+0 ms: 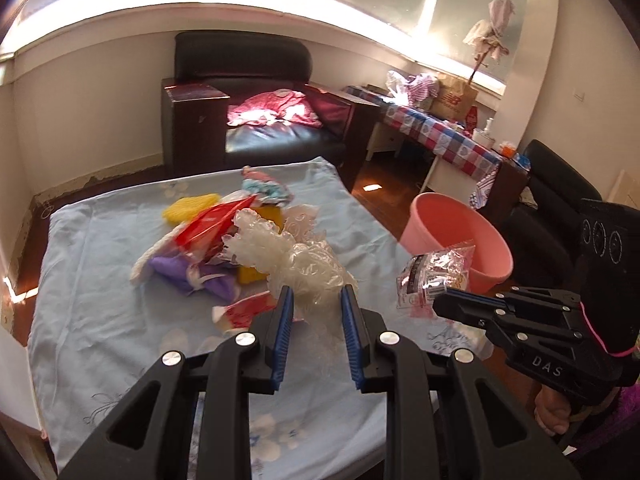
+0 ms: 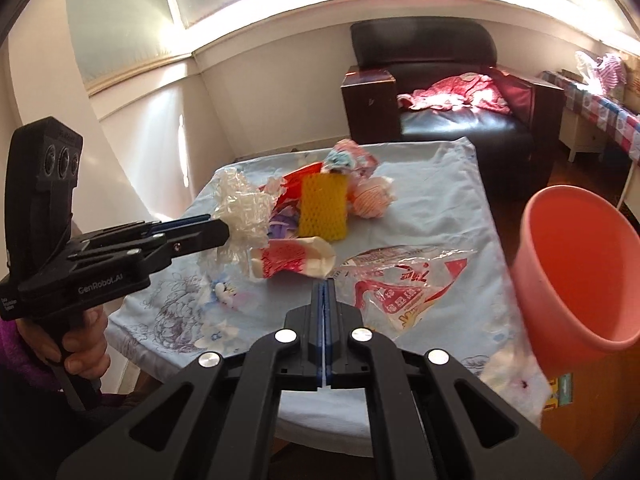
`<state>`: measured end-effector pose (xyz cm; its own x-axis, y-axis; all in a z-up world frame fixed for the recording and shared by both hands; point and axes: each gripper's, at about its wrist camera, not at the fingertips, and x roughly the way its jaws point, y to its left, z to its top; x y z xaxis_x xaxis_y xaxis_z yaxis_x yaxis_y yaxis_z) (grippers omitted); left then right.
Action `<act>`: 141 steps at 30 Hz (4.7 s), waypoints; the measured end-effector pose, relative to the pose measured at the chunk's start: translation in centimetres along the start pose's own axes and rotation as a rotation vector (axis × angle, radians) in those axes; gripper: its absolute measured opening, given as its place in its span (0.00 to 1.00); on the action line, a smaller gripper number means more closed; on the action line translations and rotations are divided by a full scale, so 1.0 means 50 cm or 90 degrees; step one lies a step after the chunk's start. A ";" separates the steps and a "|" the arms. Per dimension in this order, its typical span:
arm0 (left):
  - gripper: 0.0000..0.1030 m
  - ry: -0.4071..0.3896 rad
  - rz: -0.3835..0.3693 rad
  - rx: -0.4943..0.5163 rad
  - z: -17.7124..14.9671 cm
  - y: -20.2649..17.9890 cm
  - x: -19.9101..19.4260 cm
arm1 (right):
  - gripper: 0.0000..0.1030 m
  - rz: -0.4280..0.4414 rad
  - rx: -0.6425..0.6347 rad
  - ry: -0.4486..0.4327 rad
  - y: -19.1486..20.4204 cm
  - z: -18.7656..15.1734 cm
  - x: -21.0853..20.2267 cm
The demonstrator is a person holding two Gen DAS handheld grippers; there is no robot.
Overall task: Collect trash
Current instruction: 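Carry both bags over the pink basin and open both grippers to drop them, then move both open grippers back over the trash pile on the bed, then grasp the red snack bag with the left gripper while the right grasps the patterned tissue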
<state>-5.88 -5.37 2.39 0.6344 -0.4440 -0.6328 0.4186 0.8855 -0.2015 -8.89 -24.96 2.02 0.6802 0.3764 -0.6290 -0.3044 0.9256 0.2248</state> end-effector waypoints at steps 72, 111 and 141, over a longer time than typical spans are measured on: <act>0.48 0.056 -0.115 0.074 0.127 -0.316 0.283 | 0.32 -0.276 0.171 -0.055 -0.342 -0.014 -0.075; 0.52 0.087 0.143 -0.100 -0.042 0.119 0.087 | 0.33 -0.017 0.030 0.125 0.028 -0.012 0.165; 0.02 0.068 0.151 0.010 0.070 0.196 0.194 | 0.35 0.002 0.005 0.075 0.008 0.200 0.260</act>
<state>6.64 -1.48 -3.12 0.6439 -0.2062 -0.7368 0.2763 0.9607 -0.0273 6.50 -19.32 1.40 0.5953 0.3731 -0.7116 -0.3014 0.9247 0.2326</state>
